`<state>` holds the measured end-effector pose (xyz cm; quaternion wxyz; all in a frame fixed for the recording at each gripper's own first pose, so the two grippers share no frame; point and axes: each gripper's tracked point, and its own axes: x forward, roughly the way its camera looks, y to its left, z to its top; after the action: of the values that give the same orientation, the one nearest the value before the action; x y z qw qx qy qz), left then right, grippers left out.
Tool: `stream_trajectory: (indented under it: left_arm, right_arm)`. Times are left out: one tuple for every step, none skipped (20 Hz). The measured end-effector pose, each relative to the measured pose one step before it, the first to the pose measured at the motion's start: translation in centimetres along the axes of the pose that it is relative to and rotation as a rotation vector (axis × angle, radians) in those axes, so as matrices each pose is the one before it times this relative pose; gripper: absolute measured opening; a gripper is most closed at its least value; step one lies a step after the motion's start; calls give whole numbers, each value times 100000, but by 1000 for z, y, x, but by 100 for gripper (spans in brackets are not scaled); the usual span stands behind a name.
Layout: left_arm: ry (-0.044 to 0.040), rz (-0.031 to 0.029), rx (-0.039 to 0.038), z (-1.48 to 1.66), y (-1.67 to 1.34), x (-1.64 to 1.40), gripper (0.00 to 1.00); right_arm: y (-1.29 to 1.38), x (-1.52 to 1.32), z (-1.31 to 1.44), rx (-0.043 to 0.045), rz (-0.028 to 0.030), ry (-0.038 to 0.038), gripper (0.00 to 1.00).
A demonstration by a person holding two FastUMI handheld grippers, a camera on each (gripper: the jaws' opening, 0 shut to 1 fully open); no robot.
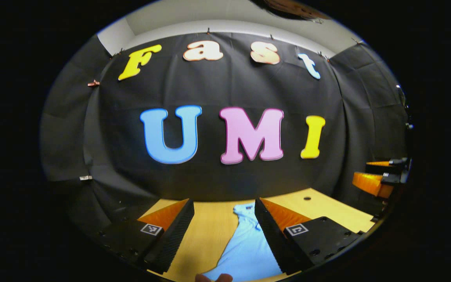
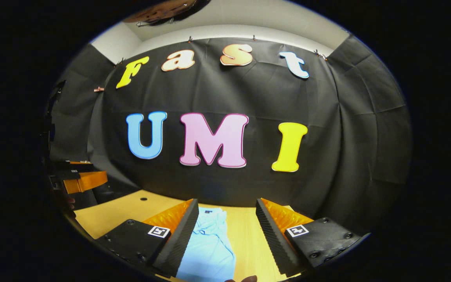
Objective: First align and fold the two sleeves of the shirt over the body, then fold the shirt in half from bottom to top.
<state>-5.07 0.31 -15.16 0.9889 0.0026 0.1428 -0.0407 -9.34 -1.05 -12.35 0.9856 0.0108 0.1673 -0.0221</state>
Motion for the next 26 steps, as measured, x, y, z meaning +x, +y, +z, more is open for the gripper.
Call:
stream_trajectory:
  left_arm:
    - [9243, -2211, 221, -3513, -464, -296, 98]
    - [11651, -2401, 284, -4061, -573, 338, 99]
    - [11638, -1758, 518, -4062, -286, 602, 99]
    - [10725, -1159, -90, -3853, 1, 1242, 97]
    - [8104, -270, -1210, -3078, 237, 1259, 97]
    - [6400, 256, -2184, -1688, 1, 1116, 98]
    - [3986, 650, -2494, -1222, 305, 1364, 97]
    - [4362, 2027, -1840, -1053, 854, 1257, 97]
    - [4917, 1687, -1283, -1012, 618, 1533, 97]
    - [2764, 2092, -261, -564, 77, 365, 97]
    - [3011, 1273, 804, -297, 101, 514, 98]
    - [3102, -550, 254, -136, -499, 517, 98]
    - [1596, -476, 526, 155, -523, 121, 98]
    - [1248, -127, 1617, -20, 119, 685, 98]
    - [899, 273, 1780, 83, 18, 323, 98]
    - [1950, -611, 900, -239, -73, 318, 98]
    - [2333, -731, 23, -409, -10, 67, 98]
    - [1765, -697, -394, -309, -75, 411, 98]
    - [502, -746, -495, -26, -24, 215, 98]
    - [-272, -448, -687, 76, 160, 211, 99]
    - [932, -492, -579, -176, 35, 91, 99]
    - [239, -1481, -966, -38, -235, 243, 99]
    - [-389, -157, 880, -41, -172, 95, 99]
    - [-355, -842, 1110, -16, -318, 154, 83]
    - [-93, -1072, 1055, -9, -379, 37, 67]
    - [-78, -1003, 589, -7, -408, -16, 58]
  right_arm:
    - [283, -590, -1968, 890, 495, 6659, 93]
    - [112, -363, -2808, 995, 527, 8491, 94]
    - [58, 83, -3306, 837, 930, 9067, 94]
    - [-27, 569, -3681, 710, 771, 9651, 94]
    - [-270, 750, -3613, 1395, 399, 9589, 94]
    - [-567, 1005, -3136, 1953, -461, 7290, 94]
    - [-468, 938, -2757, 1869, -859, 6686, 94]
    - [-450, 1080, -2480, 514, -914, 7657, 94]
    - [-410, 916, -2397, 239, -818, 6673, 94]
    - [-211, 819, -2201, -72, -601, 6456, 94]
    - [120, 720, -1247, -820, -228, 4762, 96]
    - [-21, 748, -790, -1241, -383, 2689, 95]
    - [94, 591, -267, -1241, 142, 1513, 95]
    - [270, 566, -378, -785, 187, 1435, 96]
    - [193, 414, -445, -19, 374, 2059, 96]
    - [184, 469, -172, 560, 268, 1788, 95]
    - [-137, 578, 75, 296, -435, 1227, 95]
    - [17, 399, -68, -278, -252, 1562, 95]
    - [92, 317, -174, -634, -627, 1187, 95]
    - [307, 185, 373, 377, -51, -993, 95]
    - [118, 170, 39, -530, -236, -31, 95]
    - [231, 20, 150, -252, 613, 41, 95]
    - [264, 262, 140, 1037, 865, 623, 95]
    - [255, 125, -148, 1766, 728, 1549, 95]
    - [37, -60, 208, 1007, -164, -503, 91]
    - [179, 97, -131, -25, 350, 699, 89]
